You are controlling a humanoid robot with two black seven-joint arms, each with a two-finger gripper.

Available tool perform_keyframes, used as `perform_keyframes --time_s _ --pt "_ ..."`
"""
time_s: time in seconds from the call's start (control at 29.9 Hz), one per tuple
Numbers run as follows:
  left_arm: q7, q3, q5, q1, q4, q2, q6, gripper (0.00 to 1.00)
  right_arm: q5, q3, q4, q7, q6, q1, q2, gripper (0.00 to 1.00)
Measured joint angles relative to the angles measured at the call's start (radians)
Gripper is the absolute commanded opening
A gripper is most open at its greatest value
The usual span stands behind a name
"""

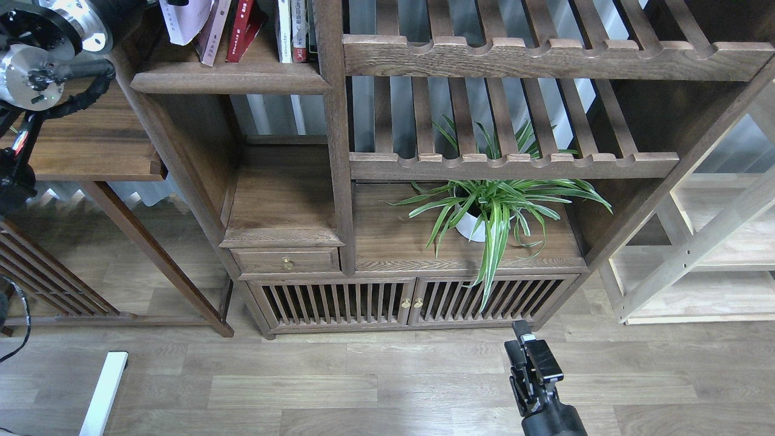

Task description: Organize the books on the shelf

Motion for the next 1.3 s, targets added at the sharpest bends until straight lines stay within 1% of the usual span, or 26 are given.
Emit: perform_keyframes --time_s 0.07,0.23,0.64,0.8,1.0,1.1,1.17,1.24,1.3 --pt "-0.012 0.008 0.0 -0.005 0.016 -0.005 0.0 0.02 0.001 0.0 0.0 0.0 0.0 -0.004 0.0 0.65" --pt "-0.059 0.033 0.0 -0.007 0.043 -0.013 -0.003 0.02 0.002 0.0 -0.002 0.0 0.0 -0.007 0.0 0.65" --pt "-0.13 0.079 -0.001 -0.005 0.077 -0.023 -0.012 0.04 0.003 0.009 -0.003 0.0 0.0 -0.006 -0.002 0.65" --pt "-0.172 0.084 -0.003 0.001 0.102 -0.023 -0.016 0.04 0.003 0.015 -0.003 0.0 0.0 -0.006 -0.002 0.65" --pt "-0.188 0.116 -0.01 0.011 0.11 -0.023 -0.018 0.04 0.003 0.016 -0.003 0.0 0.0 -0.006 -0.002 0.65" --pt "-0.19 0.124 -0.012 0.012 0.116 -0.026 -0.018 0.14 0.003 0.016 -0.003 0.0 0.0 -0.006 -0.001 0.65" --pt "-0.19 0.128 -0.012 0.012 0.118 -0.026 -0.018 0.18 0.003 0.016 -0.003 0.0 0.0 -0.006 -0.001 0.65" --pt "-0.191 0.134 -0.012 0.012 0.12 -0.027 -0.015 0.29 0.003 0.016 -0.003 0.0 0.0 -0.006 0.0 0.65" --pt "-0.191 0.139 -0.012 0.012 0.121 -0.027 -0.014 0.32 0.003 0.015 -0.003 0.0 0.0 -0.006 0.0 0.65"
